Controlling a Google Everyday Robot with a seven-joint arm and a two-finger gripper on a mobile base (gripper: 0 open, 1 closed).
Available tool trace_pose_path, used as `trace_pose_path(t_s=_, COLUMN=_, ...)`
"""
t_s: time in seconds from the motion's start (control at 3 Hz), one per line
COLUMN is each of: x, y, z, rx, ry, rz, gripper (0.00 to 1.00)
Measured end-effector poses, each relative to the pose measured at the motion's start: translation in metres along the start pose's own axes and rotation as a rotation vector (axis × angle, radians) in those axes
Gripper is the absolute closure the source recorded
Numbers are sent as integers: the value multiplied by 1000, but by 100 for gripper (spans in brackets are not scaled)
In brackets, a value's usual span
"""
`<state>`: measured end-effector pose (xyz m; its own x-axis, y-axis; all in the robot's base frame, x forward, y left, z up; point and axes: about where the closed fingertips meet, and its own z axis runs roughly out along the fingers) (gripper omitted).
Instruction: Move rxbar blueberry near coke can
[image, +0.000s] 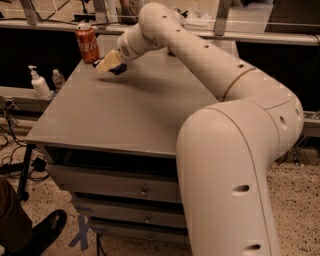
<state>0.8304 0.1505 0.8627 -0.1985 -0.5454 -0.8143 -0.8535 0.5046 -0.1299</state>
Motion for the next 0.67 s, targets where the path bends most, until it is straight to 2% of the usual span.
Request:
trace_pose_path(t_s=0.33, x=-2, y=4, z=-8, rx=-4, ry=-16, rz=-2, gripper=0)
trace_pose_path(t_s=0.67, x=2, y=9, z=-38, rx=-16, ry=-46, rz=10, gripper=0)
